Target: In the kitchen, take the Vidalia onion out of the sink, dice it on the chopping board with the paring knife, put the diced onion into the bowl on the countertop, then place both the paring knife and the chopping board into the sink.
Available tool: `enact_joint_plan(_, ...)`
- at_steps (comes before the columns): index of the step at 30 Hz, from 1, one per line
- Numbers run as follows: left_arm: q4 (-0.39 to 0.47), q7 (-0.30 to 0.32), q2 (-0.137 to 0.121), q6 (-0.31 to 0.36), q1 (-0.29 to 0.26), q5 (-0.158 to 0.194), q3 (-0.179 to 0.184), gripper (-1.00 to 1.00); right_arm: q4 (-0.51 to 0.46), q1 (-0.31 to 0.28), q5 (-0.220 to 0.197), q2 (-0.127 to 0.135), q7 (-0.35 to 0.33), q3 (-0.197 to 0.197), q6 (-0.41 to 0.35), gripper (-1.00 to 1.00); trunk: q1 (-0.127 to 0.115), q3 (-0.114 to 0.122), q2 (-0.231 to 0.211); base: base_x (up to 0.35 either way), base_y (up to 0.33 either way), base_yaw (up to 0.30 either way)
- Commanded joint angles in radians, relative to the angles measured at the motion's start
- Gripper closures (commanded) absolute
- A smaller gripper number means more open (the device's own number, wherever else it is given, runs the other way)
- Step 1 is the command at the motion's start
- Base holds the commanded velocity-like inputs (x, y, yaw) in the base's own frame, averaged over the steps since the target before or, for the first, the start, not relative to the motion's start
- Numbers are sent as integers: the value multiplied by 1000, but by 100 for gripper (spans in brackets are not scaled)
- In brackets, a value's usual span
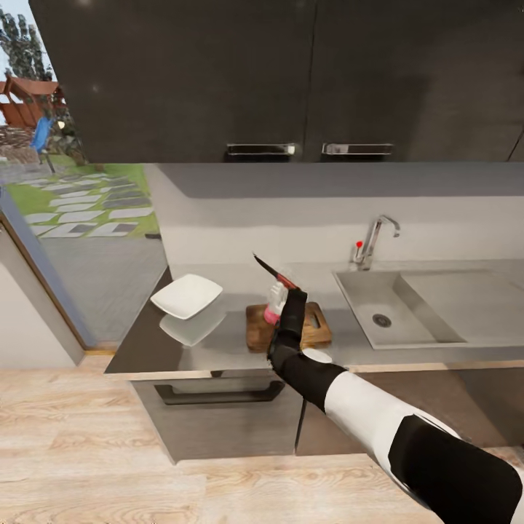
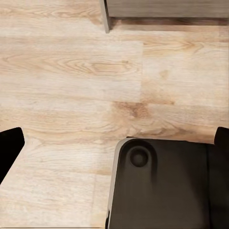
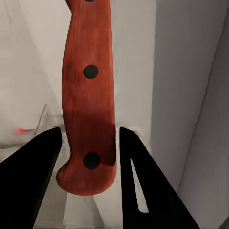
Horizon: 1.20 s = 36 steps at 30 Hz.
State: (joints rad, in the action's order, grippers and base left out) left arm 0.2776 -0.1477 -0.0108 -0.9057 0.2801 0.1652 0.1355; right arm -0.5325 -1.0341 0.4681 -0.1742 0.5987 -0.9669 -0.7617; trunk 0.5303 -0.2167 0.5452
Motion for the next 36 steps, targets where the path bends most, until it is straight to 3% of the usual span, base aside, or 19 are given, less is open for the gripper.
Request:
enact_joint_plan(1, 1, -4, 0, -1, 1, 8, 9, -100, 0, 26, 4, 0, 8, -6, -6, 100, 0, -1, 2, -256, 0, 0)
enact_joint_plan(10, -11, -4, 0, -1, 0, 8, 9, -100, -1, 61, 3, 0, 21, -6, -5, 100, 0, -1, 2, -251, 0, 0)
enact_joint_plan(18, -11, -4, 0, -1, 0, 7, 9, -100, 0, 80, 3, 0, 21, -6, -6, 100, 0, -1, 2, -12, 24, 0)
enact_joint_plan(31, -11, -4, 1, -1, 0, 7, 9, -100, 16, 81, -1, 0, 23, -4, -21, 100, 0, -1, 2, 27, 212, 0)
enact_joint_plan(36, -11, -4, 2, -1, 0, 7, 9, -100, 18, 81, -2, 0, 23, -4, -56, 100, 0, -1, 2, 1, 24, 0)
